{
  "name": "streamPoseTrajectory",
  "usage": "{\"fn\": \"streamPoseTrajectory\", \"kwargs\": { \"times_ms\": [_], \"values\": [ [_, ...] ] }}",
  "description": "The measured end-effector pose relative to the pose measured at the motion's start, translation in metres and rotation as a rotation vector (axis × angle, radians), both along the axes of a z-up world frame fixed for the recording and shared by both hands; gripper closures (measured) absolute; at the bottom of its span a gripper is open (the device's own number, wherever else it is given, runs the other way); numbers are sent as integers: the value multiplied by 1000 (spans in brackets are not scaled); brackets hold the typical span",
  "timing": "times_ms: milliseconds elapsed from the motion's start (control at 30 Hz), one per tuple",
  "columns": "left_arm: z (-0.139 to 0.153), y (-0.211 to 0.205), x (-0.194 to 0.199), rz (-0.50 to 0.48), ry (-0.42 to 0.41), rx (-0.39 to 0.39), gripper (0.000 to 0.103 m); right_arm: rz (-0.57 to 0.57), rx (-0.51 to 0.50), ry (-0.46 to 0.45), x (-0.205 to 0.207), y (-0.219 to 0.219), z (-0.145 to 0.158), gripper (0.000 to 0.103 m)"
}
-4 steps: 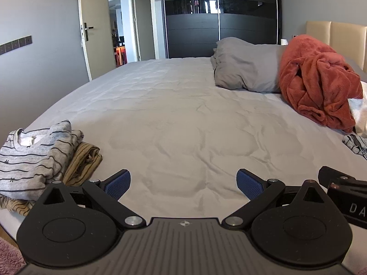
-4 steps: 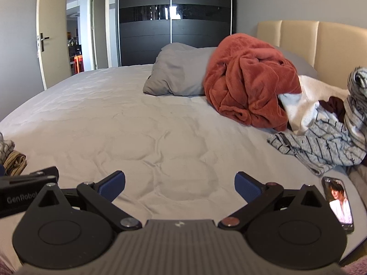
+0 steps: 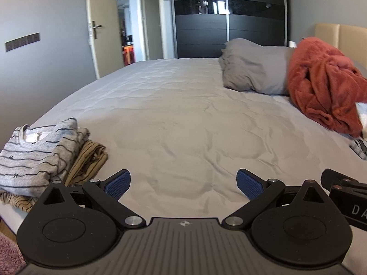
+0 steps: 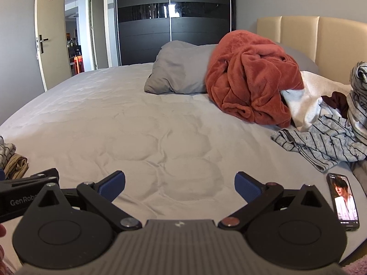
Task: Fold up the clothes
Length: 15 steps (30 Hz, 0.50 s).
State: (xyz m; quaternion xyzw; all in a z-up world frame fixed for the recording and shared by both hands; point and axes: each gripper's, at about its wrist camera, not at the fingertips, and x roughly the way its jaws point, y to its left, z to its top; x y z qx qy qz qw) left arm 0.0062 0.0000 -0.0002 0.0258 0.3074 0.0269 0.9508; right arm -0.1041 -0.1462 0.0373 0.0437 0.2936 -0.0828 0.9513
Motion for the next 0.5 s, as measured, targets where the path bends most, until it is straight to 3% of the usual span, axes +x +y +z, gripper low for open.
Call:
{"fn": "streamPoseTrajectory", "kwargs": {
  "times_ms": [133, 500],
  "values": [
    [0, 0, 5, 30, 12, -27, 2, 20, -27, 6, 1, 3, 0, 0],
    [-3, 0, 0, 22, 0, -28, 2, 5, 21, -1, 6, 1, -4, 0]
  ]
}}
